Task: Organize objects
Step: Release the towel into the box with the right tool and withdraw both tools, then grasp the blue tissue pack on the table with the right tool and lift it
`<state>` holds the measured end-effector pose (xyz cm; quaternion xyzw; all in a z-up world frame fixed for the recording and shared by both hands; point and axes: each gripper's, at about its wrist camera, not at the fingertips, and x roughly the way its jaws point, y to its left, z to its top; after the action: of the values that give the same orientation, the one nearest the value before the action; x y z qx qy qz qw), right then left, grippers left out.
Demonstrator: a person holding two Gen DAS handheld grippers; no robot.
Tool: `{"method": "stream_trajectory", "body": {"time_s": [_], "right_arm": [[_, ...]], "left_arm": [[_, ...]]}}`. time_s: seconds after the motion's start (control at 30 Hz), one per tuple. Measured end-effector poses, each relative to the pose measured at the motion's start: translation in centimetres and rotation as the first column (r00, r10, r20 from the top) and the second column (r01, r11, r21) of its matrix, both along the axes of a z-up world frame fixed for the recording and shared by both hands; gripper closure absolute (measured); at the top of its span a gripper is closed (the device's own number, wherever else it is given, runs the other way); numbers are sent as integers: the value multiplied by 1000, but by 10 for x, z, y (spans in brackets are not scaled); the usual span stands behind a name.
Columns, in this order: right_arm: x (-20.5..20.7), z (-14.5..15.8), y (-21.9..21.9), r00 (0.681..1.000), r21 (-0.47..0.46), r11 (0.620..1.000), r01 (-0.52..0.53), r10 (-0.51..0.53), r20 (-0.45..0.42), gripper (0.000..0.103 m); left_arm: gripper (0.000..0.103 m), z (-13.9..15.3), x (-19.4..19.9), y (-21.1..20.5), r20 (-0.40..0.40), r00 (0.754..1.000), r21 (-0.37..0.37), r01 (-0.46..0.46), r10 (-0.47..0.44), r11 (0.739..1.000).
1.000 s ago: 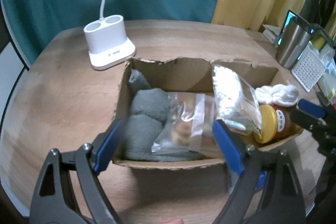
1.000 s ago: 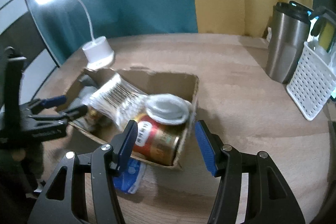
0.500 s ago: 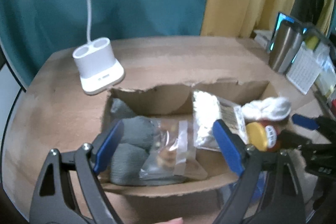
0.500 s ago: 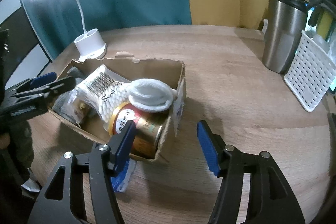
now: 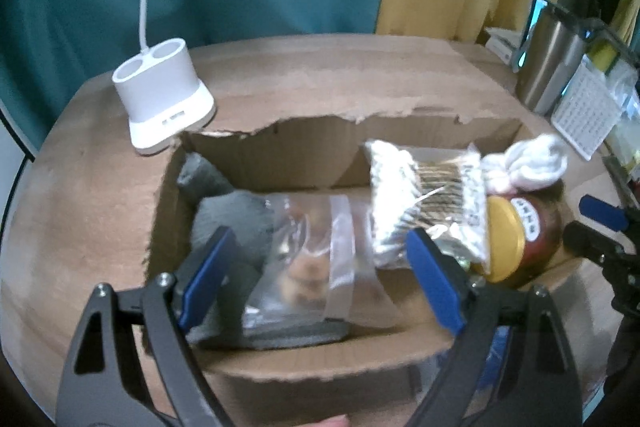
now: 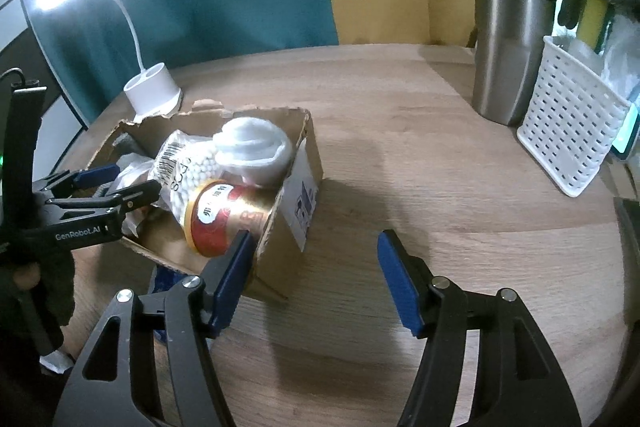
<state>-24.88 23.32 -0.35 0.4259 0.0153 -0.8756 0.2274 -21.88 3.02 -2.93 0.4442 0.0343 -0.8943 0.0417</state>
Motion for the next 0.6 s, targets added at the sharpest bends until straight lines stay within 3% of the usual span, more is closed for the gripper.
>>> {"method": "stream_trajectory", "body": {"time_s": [0.6], "right_arm": [[42,22,-11,999,-8,1000,-18,18,-35,36]], "left_arm": [[15,23,51,-23,-108,994,48,1,4,999]]}}
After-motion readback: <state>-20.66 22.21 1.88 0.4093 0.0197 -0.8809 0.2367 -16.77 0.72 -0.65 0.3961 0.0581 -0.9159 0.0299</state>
